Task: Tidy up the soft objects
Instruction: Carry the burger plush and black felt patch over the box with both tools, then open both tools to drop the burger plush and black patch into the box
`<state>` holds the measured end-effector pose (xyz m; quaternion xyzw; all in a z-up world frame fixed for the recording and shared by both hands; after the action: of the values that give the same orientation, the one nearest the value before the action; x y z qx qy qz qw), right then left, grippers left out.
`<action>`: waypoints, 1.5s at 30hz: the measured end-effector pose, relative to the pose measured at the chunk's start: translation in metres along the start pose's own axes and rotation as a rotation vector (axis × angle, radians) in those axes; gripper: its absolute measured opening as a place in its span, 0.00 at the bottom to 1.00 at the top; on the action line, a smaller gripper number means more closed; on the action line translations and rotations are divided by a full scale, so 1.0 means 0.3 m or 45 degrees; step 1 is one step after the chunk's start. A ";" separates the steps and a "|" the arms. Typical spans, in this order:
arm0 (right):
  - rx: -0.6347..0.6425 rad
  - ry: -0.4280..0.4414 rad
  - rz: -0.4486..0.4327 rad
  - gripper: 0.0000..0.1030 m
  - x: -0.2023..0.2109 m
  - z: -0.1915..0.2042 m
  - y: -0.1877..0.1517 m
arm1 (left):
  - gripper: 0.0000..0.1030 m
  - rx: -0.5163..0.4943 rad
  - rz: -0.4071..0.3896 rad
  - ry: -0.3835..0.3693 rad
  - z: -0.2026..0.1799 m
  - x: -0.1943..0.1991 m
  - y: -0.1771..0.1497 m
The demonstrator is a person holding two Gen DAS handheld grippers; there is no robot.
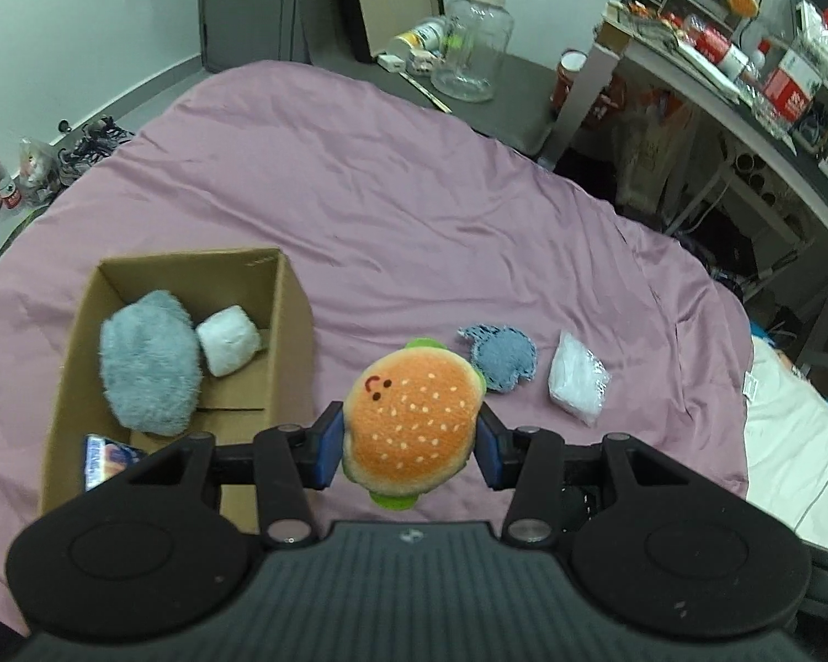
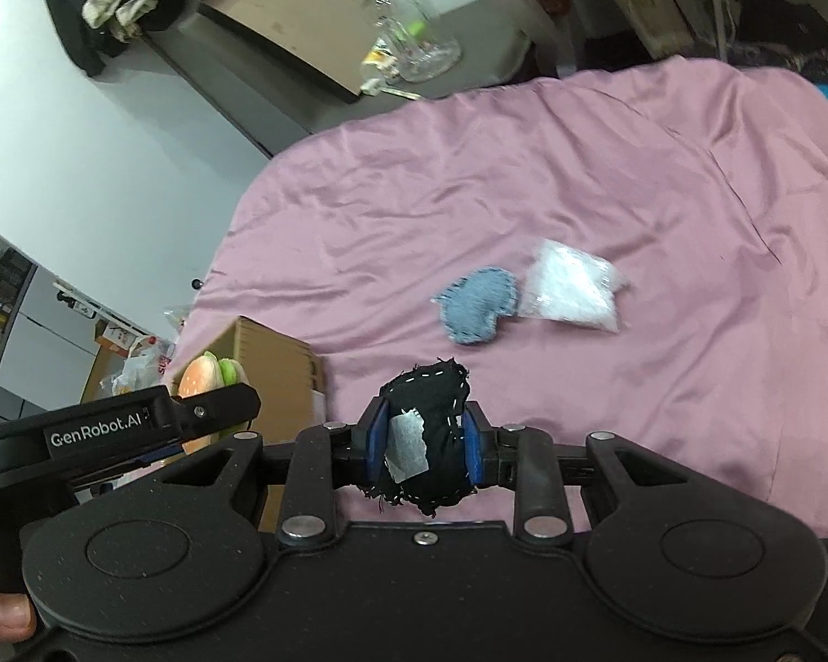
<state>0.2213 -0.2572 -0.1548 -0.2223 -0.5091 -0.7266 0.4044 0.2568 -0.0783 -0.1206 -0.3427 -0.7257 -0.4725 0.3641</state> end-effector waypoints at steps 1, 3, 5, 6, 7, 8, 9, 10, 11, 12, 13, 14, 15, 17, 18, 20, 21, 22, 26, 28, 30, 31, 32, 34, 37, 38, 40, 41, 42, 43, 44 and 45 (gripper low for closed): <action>0.010 0.002 -0.007 0.27 0.002 0.013 0.002 | 0.46 0.009 -0.006 -0.001 0.012 0.010 0.002; 0.023 0.000 -0.013 0.27 0.005 0.036 0.004 | 0.46 0.022 -0.014 -0.002 0.030 0.023 0.007; 0.034 0.001 -0.020 0.27 0.007 0.060 0.007 | 0.46 0.038 -0.024 0.003 0.054 0.039 0.014; 0.040 0.000 -0.023 0.28 0.009 0.071 0.007 | 0.46 0.046 -0.026 0.002 0.065 0.043 0.016; 0.047 -0.001 -0.028 0.28 0.010 0.083 0.008 | 0.46 0.052 -0.028 0.000 0.078 0.050 0.017; 0.055 -0.002 -0.033 0.28 0.011 0.095 0.008 | 0.46 0.054 -0.029 0.000 0.089 0.056 0.018; 0.061 -0.003 -0.037 0.28 0.012 0.108 0.008 | 0.46 0.055 -0.033 0.001 0.099 0.062 0.018; 0.068 -0.002 -0.042 0.28 0.012 0.119 0.009 | 0.46 0.058 -0.037 0.001 0.113 0.068 0.020; 0.078 0.002 -0.054 0.28 0.015 0.132 0.009 | 0.46 0.063 -0.039 0.001 0.124 0.074 0.023; 0.087 0.006 -0.074 0.28 0.019 0.147 0.013 | 0.46 0.070 -0.040 0.002 0.138 0.079 0.026; 0.093 0.009 -0.089 0.28 0.022 0.162 0.015 | 0.46 0.077 -0.042 0.004 0.151 0.083 0.028; 0.103 0.014 -0.100 0.28 0.023 0.178 0.018 | 0.46 0.084 -0.046 0.006 0.162 0.086 0.031; 0.112 0.016 -0.107 0.28 0.021 0.194 0.021 | 0.46 0.091 -0.049 0.007 0.175 0.089 0.033; 0.132 0.016 -0.111 0.28 0.014 0.223 0.024 | 0.46 0.106 -0.050 0.010 0.202 0.091 0.039; 0.139 0.017 -0.114 0.28 0.013 0.237 0.024 | 0.46 0.116 -0.051 0.010 0.217 0.092 0.041; 0.151 0.022 -0.120 0.28 0.008 0.261 0.027 | 0.46 0.133 -0.052 0.010 0.242 0.092 0.043; 0.158 0.024 -0.123 0.28 0.005 0.274 0.028 | 0.46 0.143 -0.052 0.010 0.258 0.091 0.045; 0.168 0.024 -0.125 0.28 0.002 0.289 0.029 | 0.46 0.151 -0.050 0.010 0.269 0.091 0.044; 0.190 0.020 -0.121 0.28 -0.012 0.338 0.034 | 0.46 0.180 -0.032 0.002 0.322 0.079 0.045; 0.193 0.017 -0.122 0.28 -0.020 0.357 0.040 | 0.46 0.194 -0.017 -0.002 0.346 0.068 0.043; 0.195 0.010 -0.122 0.28 -0.028 0.372 0.042 | 0.46 0.201 -0.001 0.001 0.367 0.055 0.037; 0.196 0.006 -0.121 0.28 -0.033 0.379 0.042 | 0.46 0.205 0.011 0.000 0.376 0.046 0.031; 0.196 0.002 -0.118 0.28 -0.038 0.386 0.042 | 0.46 0.207 0.021 -0.001 0.385 0.040 0.026; 0.197 -0.005 -0.112 0.29 -0.047 0.398 0.041 | 0.46 0.212 0.039 -0.005 0.403 0.027 0.021; 0.206 -0.013 -0.101 0.29 -0.063 0.424 0.039 | 0.46 0.229 0.064 -0.010 0.435 0.009 0.018; 0.212 -0.014 -0.097 0.29 -0.070 0.435 0.040 | 0.46 0.238 0.072 -0.013 0.445 0.004 0.018; 0.223 -0.013 -0.091 0.29 -0.081 0.457 0.042 | 0.46 0.257 0.088 -0.015 0.469 -0.006 0.018; 0.222 -0.009 -0.088 0.29 -0.088 0.469 0.045 | 0.46 0.260 0.093 -0.013 0.478 -0.009 0.018; 0.221 -0.005 -0.085 0.29 -0.096 0.481 0.049 | 0.46 0.260 0.101 -0.011 0.487 -0.013 0.017; 0.223 -0.001 -0.083 0.29 -0.102 0.492 0.052 | 0.46 0.261 0.112 -0.008 0.497 -0.018 0.016; 0.227 0.000 -0.081 0.29 -0.109 0.504 0.055 | 0.46 0.260 0.129 -0.006 0.505 -0.025 0.014; 0.232 0.004 -0.078 0.29 -0.117 0.519 0.059 | 0.46 0.262 0.150 -0.001 0.514 -0.031 0.013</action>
<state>0.2418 -0.1041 -0.1111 -0.1676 -0.5790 -0.6896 0.4013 0.2332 0.0657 -0.1713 -0.3459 -0.7492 -0.3732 0.4240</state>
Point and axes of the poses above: each gripper's, at about its wrist camera, not at the fingertips, and x roughly against the way its jaws point, z to its left, y to its top, the point moved 5 cm from there along -x, roughly the way its jaws point, and after that the axes turned 13 degrees about x, right-handed, at the moved point
